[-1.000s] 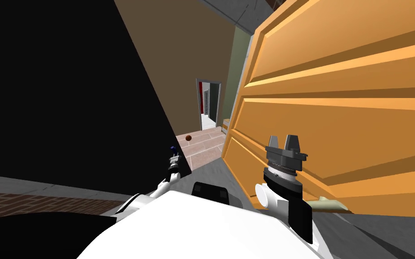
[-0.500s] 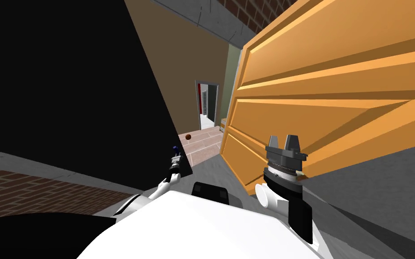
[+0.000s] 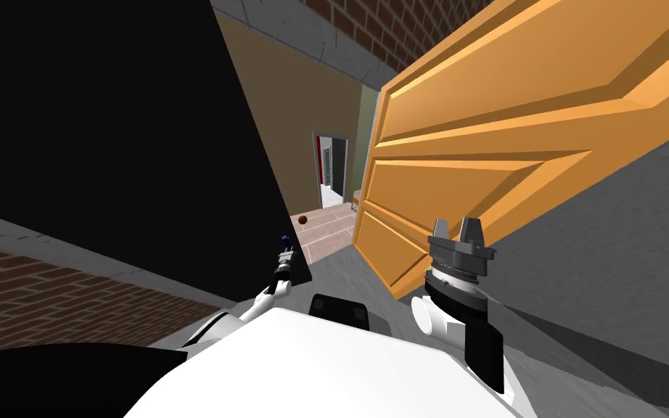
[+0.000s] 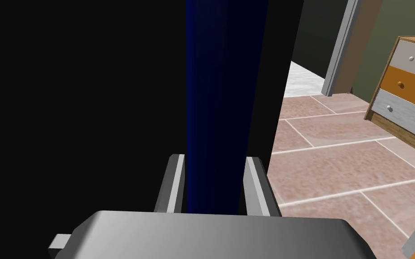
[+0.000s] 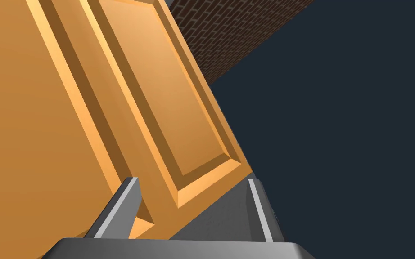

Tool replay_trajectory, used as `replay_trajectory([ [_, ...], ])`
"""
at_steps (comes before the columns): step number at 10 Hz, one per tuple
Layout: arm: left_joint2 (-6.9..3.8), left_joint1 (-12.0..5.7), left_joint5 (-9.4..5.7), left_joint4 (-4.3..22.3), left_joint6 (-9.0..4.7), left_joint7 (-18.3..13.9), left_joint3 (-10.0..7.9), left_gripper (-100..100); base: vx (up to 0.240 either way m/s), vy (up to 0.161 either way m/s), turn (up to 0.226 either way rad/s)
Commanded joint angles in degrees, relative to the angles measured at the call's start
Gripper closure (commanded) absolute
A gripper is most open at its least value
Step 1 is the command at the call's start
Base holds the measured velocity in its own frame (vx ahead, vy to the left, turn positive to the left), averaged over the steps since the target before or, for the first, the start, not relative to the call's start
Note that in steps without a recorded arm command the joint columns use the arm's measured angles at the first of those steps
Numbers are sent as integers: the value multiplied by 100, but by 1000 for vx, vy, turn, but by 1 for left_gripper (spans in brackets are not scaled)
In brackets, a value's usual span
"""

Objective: Pull the door open

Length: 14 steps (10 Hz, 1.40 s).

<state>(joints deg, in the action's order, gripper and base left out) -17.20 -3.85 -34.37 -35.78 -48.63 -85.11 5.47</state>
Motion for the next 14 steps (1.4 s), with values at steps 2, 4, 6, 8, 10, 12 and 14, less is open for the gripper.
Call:
replay_trajectory([
  [2,-60,50,84,-83,-6,-126,159,100,-210,0,-66],
  [4,-135,87,166,-141,-24,-262,314,100,-242,22,-92],
  [6,-203,120,241,-193,-41,-387,456,100,-262,29,-75],
  [8,-237,209,278,-268,-21,-437,536,100,-136,0,-46],
  [10,-332,263,353,-318,-80,-580,682,100,-235,25,-80],
  [12,-462,337,456,-387,-161,-778,883,100,-239,32,-87],
  [14,-562,393,536,-440,-224,-930,1038,100,-273,53,-81],
])
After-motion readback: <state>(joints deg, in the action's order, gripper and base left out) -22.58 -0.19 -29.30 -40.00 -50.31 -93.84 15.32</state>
